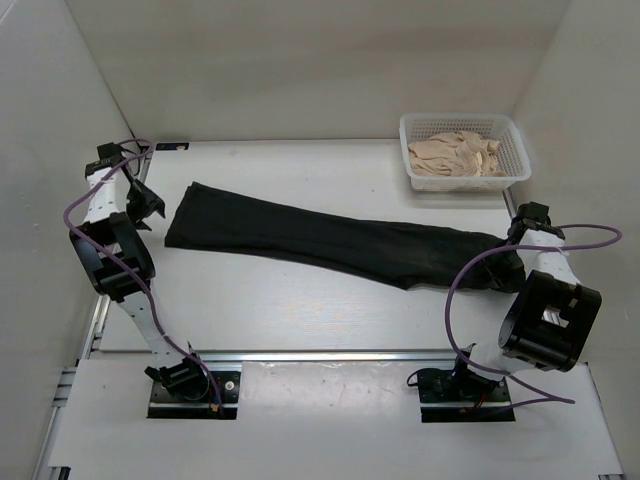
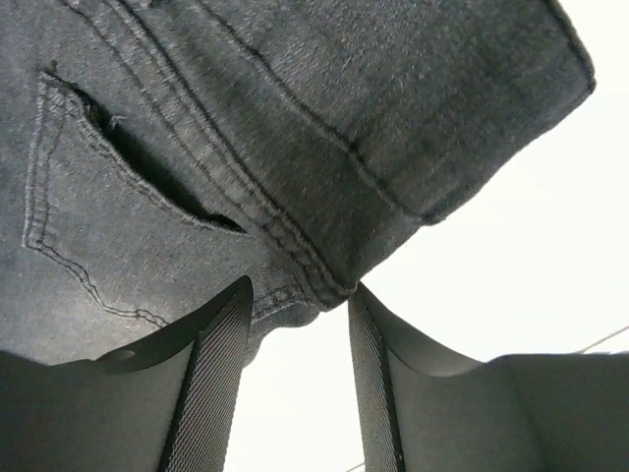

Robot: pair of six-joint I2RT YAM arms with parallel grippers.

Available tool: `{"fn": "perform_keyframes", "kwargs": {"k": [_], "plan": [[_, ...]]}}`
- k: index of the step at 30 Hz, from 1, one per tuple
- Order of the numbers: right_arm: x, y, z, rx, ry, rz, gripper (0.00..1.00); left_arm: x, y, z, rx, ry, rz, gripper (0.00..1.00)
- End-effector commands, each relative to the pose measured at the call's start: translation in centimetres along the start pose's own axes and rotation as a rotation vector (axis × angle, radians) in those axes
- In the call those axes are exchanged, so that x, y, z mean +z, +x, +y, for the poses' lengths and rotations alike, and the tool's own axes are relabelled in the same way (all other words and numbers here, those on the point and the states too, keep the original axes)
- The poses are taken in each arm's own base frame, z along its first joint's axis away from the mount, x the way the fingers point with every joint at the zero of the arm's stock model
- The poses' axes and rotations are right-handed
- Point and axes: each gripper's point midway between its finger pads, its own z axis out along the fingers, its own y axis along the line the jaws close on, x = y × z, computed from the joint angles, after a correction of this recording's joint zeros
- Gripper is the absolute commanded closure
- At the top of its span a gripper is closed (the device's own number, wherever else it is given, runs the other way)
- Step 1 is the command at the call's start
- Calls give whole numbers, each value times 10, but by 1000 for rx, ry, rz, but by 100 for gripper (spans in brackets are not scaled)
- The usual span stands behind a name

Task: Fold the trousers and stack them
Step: Fold the trousers

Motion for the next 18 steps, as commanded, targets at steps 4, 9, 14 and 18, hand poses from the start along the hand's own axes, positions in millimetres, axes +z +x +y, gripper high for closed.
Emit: {"fn": "perform_keyframes", "kwargs": {"k": [4, 9, 14, 18], "plan": [[-11, -12, 9, -23, -50, -53, 50, -4, 17, -22, 34, 94, 27, 11], [-12, -11, 10, -32, -58, -47, 50, 27, 29, -23, 64, 57, 72, 3], [-12, -11, 10, -32, -58, -47, 50, 53, 40, -26, 73, 45, 123, 18], [-14, -13, 13, -33, -71, -48, 50, 68, 50, -17, 45, 2, 145, 33]]}}
